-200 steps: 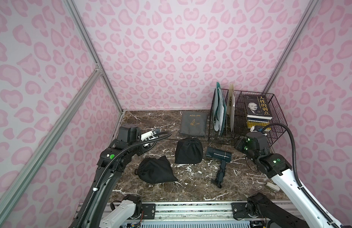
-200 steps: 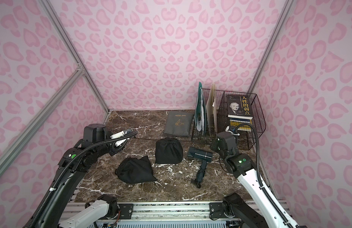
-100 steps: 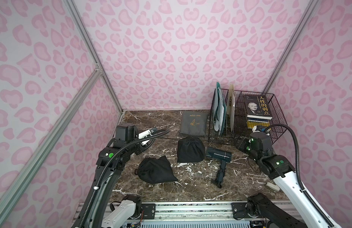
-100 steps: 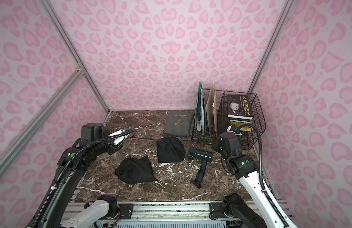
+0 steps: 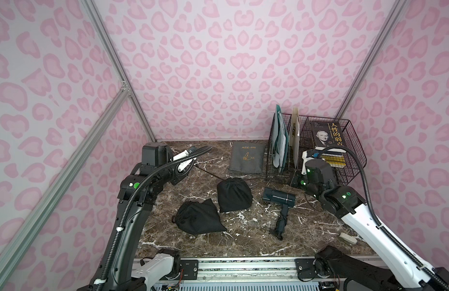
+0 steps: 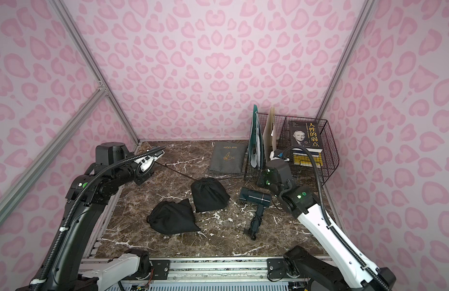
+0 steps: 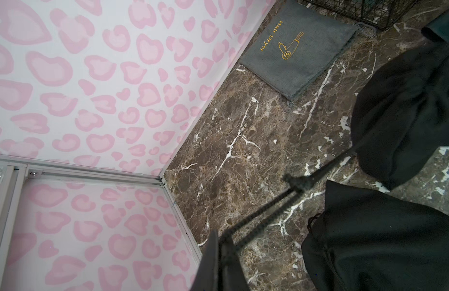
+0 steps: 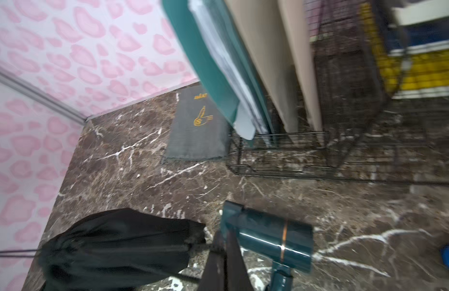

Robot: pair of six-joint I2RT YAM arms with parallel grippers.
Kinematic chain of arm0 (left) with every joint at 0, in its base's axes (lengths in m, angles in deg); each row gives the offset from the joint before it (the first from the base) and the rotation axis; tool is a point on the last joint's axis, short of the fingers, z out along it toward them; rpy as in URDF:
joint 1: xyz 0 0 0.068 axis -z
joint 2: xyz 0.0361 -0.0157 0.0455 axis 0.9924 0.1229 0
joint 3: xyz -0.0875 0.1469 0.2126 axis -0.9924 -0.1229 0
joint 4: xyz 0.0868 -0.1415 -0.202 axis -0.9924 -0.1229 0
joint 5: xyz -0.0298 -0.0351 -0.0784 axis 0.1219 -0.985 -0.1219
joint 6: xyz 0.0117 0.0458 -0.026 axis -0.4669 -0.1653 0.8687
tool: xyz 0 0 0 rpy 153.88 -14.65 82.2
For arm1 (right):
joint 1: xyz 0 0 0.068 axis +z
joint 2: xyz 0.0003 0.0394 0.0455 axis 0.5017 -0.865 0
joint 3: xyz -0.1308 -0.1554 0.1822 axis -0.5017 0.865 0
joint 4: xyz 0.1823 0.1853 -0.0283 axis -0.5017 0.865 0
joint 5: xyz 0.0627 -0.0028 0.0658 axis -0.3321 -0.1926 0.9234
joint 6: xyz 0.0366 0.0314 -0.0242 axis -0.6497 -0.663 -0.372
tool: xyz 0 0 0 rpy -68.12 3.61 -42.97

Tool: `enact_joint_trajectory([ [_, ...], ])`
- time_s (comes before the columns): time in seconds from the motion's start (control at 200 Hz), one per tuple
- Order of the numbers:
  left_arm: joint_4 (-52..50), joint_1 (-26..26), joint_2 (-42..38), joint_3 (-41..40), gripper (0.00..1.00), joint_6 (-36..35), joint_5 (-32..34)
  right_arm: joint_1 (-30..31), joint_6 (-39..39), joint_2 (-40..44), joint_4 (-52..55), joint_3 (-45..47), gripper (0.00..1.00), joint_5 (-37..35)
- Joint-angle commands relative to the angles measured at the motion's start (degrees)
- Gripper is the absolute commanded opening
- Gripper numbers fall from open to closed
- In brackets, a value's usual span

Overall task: Pack away hair dryers
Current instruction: Place the drawstrings on both sides at the center of the board.

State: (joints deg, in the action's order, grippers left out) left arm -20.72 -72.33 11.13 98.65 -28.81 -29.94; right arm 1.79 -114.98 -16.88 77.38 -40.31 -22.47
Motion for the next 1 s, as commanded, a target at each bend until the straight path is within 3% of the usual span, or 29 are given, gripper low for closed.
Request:
enact_joint_trajectory([
  [0.0, 1.01, -0.19, 3.08, 5.12, 0.02, 2.27, 1.02, 5.03, 1.07, -3.86, -2.06, -3.63, 0.0, -4.17],
  [0.235, 2.07, -0.24, 8.14, 13.14, 0.02, 2.12, 2.19, 15.87, 1.67, -14.1, -3.01, -13.63, 0.0, -5.24],
  [0.375, 3.27, -0.23, 8.11, 12.48, 0.02, 0.4, 3.77, 20.46, 2.05, -19.04, -3.16, -18.1, 0.0, -5.41],
  [0.64, 4.56, -0.34, 2.49, -0.03, 0.01, -1.21, 6.76, 26.23, 1.45, -26.8, -7.93, -19.56, 0.0, 0.67],
  [0.78, 2.62, -0.55, -1.1, -8.81, 0.02, 2.69, 5.99, 27.51, -0.13, -29.92, -11.21, -17.1, 0.0, 4.94],
  [0.995, -3.82, -0.58, -3.3, -16.41, 0.02, 11.48, -0.57, 27.69, -3.04, -33.68, -20.22, -10.1, 0.0, 12.48],
])
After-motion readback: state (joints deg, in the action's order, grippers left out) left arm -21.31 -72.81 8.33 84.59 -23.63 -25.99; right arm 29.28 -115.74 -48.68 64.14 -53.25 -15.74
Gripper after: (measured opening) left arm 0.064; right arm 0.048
